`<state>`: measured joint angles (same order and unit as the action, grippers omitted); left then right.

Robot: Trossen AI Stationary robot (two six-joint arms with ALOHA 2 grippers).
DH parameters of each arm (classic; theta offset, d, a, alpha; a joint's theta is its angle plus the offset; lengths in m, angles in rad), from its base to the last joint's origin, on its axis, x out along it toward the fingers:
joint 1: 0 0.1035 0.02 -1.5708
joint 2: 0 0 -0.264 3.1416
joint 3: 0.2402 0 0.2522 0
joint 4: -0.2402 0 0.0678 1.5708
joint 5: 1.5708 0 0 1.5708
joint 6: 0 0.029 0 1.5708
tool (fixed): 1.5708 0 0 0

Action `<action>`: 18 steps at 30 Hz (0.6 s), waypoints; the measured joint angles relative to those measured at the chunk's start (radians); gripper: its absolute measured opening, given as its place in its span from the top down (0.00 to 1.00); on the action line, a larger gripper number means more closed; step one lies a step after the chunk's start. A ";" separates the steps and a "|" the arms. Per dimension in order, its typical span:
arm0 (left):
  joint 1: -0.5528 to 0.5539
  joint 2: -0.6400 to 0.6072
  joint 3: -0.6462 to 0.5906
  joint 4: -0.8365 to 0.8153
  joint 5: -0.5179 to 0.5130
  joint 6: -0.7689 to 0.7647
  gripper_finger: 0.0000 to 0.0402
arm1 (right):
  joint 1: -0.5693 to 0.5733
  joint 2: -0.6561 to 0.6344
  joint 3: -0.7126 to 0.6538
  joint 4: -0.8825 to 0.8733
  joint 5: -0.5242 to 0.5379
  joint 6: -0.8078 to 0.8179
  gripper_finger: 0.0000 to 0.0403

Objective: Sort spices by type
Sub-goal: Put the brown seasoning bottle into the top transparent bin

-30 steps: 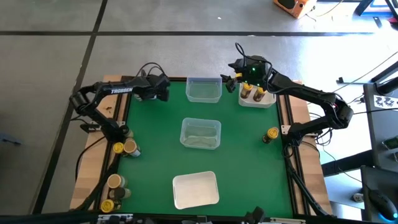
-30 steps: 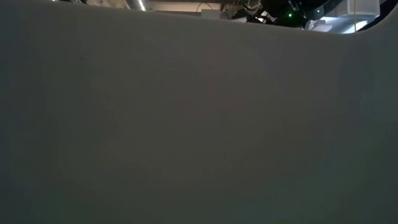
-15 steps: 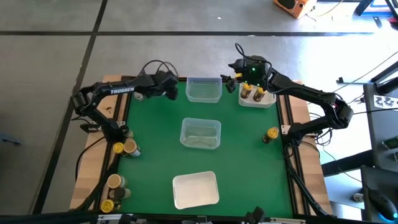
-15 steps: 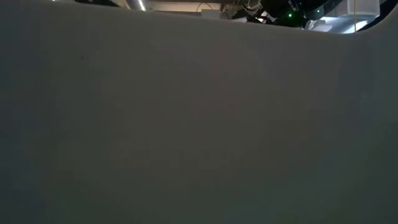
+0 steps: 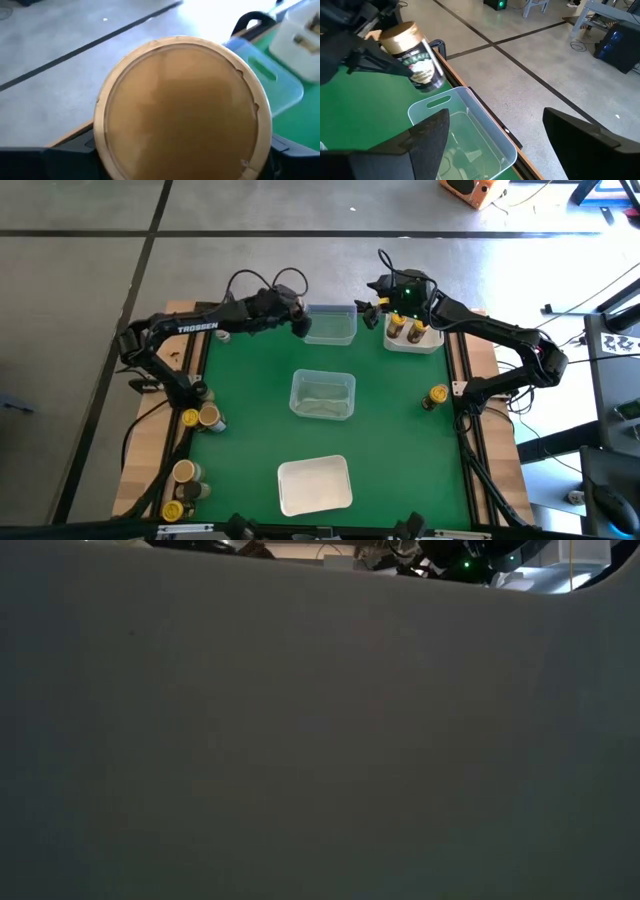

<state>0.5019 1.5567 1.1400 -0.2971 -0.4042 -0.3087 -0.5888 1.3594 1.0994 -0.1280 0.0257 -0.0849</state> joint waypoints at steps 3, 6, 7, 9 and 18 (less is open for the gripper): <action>0.022 0.024 0.000 0.043 0.017 -0.029 0.30 | 0.000 0.000 0.000 0.009 0.000 0.001 0.21; 0.039 0.054 0.000 0.069 0.050 -0.029 0.29 | 0.000 0.000 0.000 0.015 0.000 0.001 0.21; 0.042 0.065 0.001 0.076 0.065 -0.029 0.29 | 0.000 0.000 0.000 0.014 0.000 0.001 0.21; 0.049 0.090 0.021 0.068 0.086 -0.032 0.29 | 0.000 0.000 0.000 0.015 0.000 0.001 0.21; 0.055 0.228 0.207 -0.031 0.094 0.004 0.29 | 0.000 0.000 0.000 0.014 0.000 0.001 0.21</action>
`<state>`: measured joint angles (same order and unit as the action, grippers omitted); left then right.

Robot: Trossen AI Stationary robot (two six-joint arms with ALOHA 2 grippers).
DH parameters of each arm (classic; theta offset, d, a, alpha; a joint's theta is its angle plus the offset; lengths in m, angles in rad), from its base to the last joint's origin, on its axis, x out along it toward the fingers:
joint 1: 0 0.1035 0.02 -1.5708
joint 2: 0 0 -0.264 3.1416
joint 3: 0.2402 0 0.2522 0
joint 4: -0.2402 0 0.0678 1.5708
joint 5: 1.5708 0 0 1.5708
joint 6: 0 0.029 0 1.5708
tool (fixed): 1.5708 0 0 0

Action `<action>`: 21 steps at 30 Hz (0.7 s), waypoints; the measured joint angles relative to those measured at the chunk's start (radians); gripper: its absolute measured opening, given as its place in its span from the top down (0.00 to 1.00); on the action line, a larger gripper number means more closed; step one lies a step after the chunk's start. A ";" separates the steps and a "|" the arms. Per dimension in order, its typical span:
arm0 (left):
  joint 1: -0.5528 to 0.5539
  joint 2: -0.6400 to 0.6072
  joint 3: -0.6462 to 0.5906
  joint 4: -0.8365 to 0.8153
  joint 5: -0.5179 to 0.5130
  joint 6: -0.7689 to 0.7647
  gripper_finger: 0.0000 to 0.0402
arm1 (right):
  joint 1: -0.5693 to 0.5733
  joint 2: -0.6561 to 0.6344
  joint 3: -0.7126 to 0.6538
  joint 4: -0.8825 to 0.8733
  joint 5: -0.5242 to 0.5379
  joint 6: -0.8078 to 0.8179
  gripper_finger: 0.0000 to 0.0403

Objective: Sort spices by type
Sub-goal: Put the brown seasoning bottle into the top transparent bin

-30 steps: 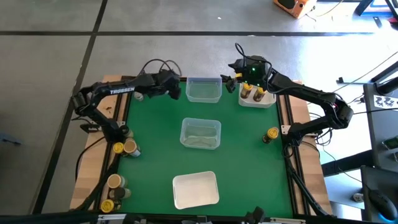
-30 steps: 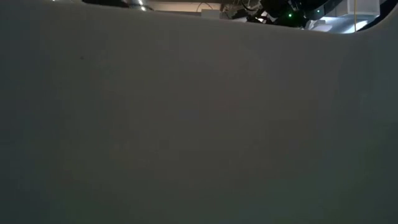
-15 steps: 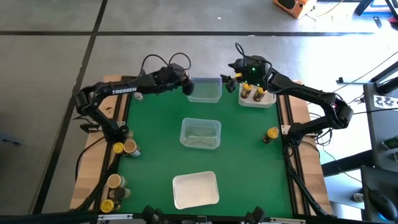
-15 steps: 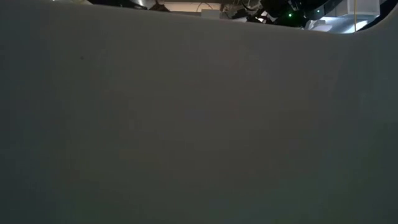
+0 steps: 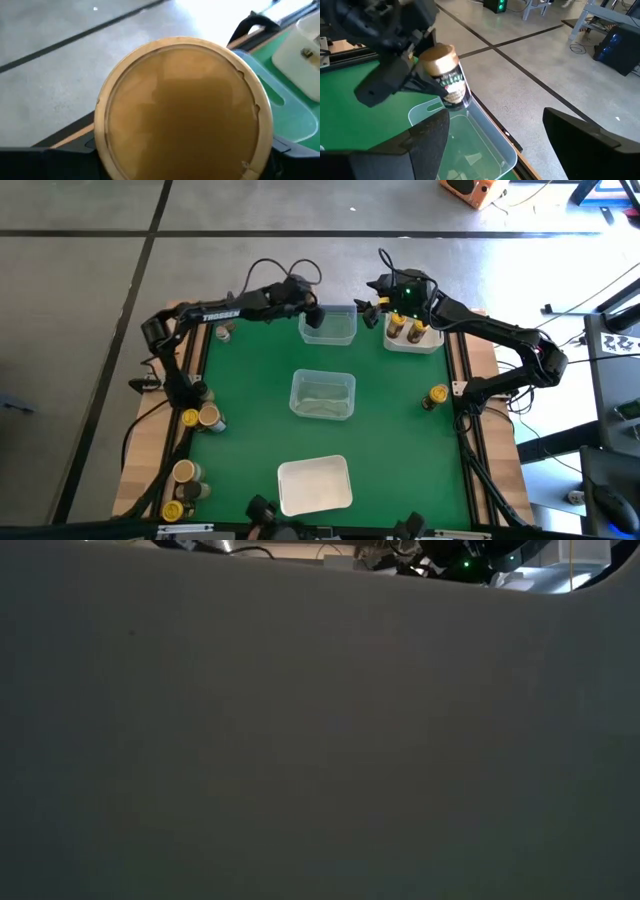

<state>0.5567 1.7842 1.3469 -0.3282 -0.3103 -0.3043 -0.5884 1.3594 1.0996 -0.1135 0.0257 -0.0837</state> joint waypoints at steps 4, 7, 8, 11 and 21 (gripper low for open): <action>0.003 0.055 0.046 -0.066 0.020 0.000 0.29 | 0.000 0.000 0.000 0.000 0.000 0.000 0.21; 0.003 0.080 0.046 -0.064 0.034 0.000 0.29 | 0.000 0.000 0.000 0.000 0.000 0.000 0.21; 0.002 0.089 0.047 -0.065 0.034 0.000 0.29 | 0.000 0.000 0.000 0.000 0.000 0.000 0.21; 0.006 0.122 0.047 -0.066 0.037 0.001 0.29 | 0.000 0.000 0.000 0.000 0.000 0.000 0.21; 0.015 0.166 0.048 -0.070 0.033 0.000 0.29 | 0.000 0.000 0.000 0.000 0.000 0.000 0.21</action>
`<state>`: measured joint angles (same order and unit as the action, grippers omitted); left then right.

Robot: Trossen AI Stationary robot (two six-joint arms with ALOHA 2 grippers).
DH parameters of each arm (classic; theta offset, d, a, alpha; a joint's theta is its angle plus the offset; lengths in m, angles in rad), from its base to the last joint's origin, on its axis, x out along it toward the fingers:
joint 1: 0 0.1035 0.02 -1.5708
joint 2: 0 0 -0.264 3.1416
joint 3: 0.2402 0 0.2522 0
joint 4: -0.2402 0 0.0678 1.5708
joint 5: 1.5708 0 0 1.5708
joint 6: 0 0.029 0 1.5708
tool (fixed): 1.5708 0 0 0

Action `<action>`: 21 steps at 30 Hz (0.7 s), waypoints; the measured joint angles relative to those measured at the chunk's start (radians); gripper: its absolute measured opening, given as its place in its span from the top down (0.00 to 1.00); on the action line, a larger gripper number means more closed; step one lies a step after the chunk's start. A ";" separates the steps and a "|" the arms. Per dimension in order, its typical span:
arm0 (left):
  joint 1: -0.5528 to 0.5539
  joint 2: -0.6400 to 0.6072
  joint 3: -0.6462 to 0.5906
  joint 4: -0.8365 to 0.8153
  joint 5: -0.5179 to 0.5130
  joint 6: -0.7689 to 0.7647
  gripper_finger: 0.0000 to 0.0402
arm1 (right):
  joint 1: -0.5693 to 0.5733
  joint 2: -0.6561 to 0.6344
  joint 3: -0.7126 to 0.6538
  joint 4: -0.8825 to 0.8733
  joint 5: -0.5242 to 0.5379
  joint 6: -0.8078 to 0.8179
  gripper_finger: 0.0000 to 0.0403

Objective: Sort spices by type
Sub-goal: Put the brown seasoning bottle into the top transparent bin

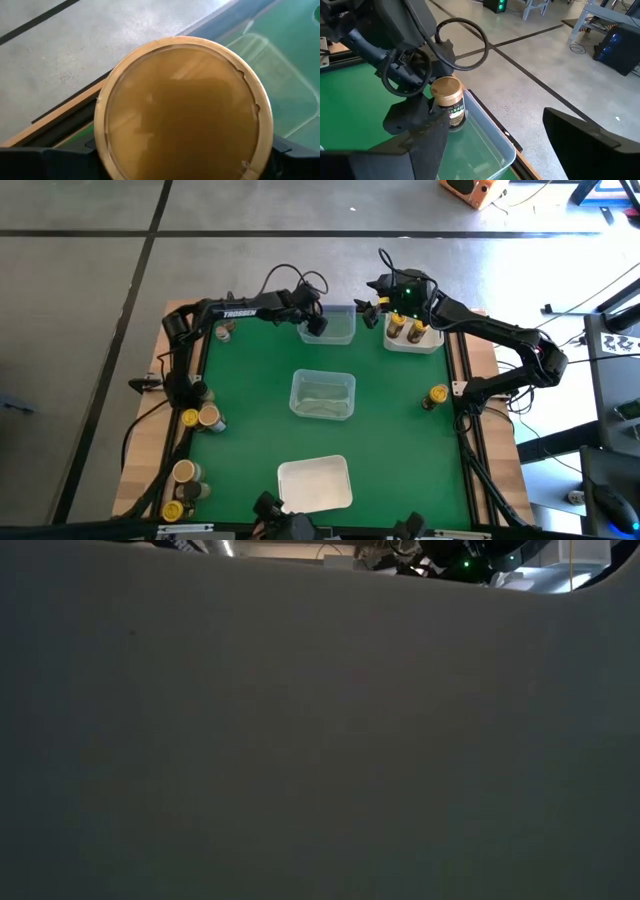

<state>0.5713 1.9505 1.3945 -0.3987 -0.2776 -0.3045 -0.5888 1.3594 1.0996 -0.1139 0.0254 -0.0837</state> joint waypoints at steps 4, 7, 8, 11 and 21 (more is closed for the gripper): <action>0.000 0.000 0.000 -0.006 0.004 -0.007 0.27 | 0.000 0.000 0.000 0.000 0.000 0.000 0.21; 0.000 0.000 0.000 -0.009 0.004 -0.009 0.26 | 0.000 0.000 0.000 0.000 0.000 0.000 0.21; 0.000 0.000 0.000 -0.009 0.004 -0.013 0.26 | 0.000 0.000 0.000 0.000 0.000 0.000 0.21; 0.000 0.000 0.000 -0.009 0.004 -0.013 0.25 | 0.000 0.000 0.000 0.000 0.000 0.000 0.21; 0.000 0.000 0.000 -0.010 0.004 -0.033 0.24 | 0.000 0.000 0.000 0.000 0.000 0.000 0.21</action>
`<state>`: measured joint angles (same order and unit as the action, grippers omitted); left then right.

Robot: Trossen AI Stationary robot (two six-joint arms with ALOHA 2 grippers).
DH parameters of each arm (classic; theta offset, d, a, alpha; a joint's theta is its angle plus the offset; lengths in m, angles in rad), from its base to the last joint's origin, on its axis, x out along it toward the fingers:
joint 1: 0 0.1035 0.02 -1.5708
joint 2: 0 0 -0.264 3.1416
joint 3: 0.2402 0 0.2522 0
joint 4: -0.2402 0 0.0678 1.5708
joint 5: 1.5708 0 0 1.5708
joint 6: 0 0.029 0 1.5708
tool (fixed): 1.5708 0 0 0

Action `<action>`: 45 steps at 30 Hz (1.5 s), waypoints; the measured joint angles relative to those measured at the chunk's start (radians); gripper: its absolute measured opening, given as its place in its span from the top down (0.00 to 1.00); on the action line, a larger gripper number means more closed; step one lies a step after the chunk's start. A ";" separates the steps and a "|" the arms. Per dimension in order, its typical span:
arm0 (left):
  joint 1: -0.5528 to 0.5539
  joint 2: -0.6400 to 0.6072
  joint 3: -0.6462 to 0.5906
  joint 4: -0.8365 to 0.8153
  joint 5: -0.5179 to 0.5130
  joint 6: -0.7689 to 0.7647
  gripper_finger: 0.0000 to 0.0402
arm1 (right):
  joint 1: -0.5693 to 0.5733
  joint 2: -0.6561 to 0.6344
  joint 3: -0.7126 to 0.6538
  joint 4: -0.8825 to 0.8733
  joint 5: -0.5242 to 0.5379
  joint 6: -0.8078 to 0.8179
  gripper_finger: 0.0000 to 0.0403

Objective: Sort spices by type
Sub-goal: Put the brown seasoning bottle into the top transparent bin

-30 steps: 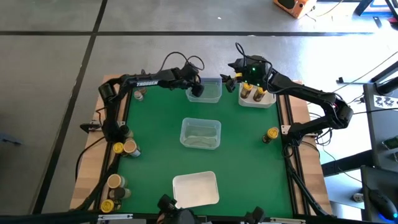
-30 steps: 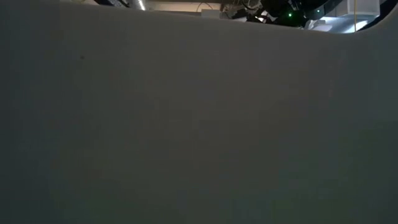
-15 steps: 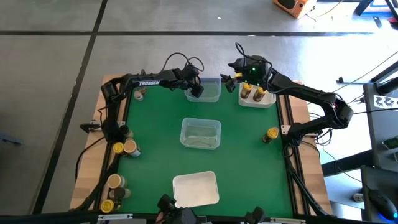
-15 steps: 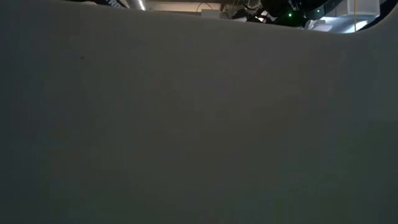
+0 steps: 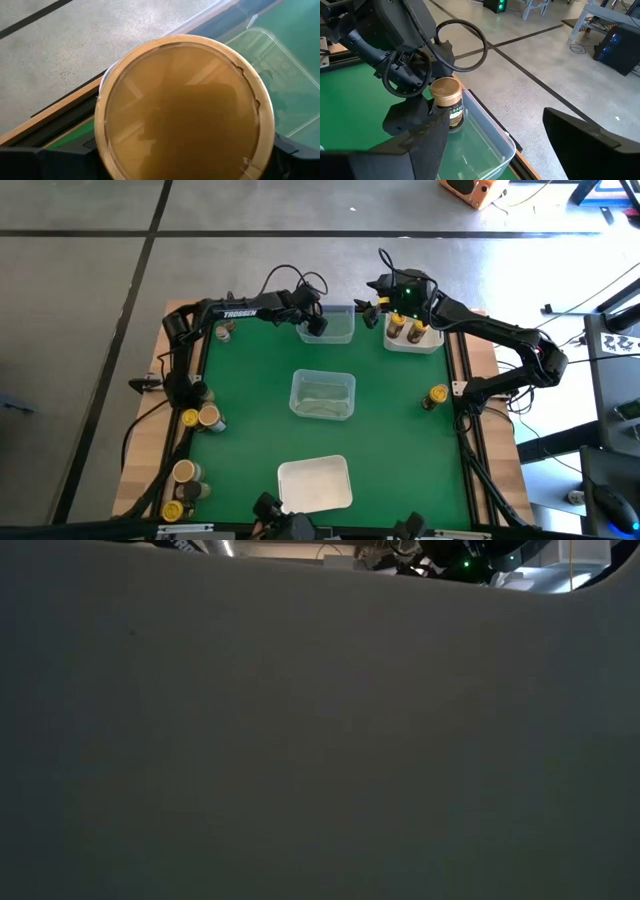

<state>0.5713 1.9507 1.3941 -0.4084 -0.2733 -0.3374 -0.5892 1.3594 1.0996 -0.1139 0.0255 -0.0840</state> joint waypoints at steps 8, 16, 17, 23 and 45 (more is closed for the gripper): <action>-0.002 -0.001 0.000 0.004 0.004 0.022 0.07 | 0.000 0.000 0.000 0.000 0.000 0.000 0.21; -0.002 -0.075 0.078 -0.169 0.001 0.063 0.03 | 0.000 0.000 0.000 0.000 0.000 0.000 0.21; -0.004 -0.093 0.079 -0.187 0.001 0.064 0.03 | 0.000 0.000 0.000 0.000 0.000 0.000 0.21; -0.015 -0.233 0.080 -0.331 0.000 0.090 0.03 | 0.000 0.000 0.000 0.000 0.000 0.000 0.21; -0.345 -0.457 0.080 -0.851 0.022 -0.160 0.03 | 0.000 0.000 0.000 0.000 0.000 0.000 0.21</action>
<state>0.2265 1.4933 1.4742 -1.2597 -0.2518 -0.4977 -0.5888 1.3594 1.0996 -0.1143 0.0254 -0.0837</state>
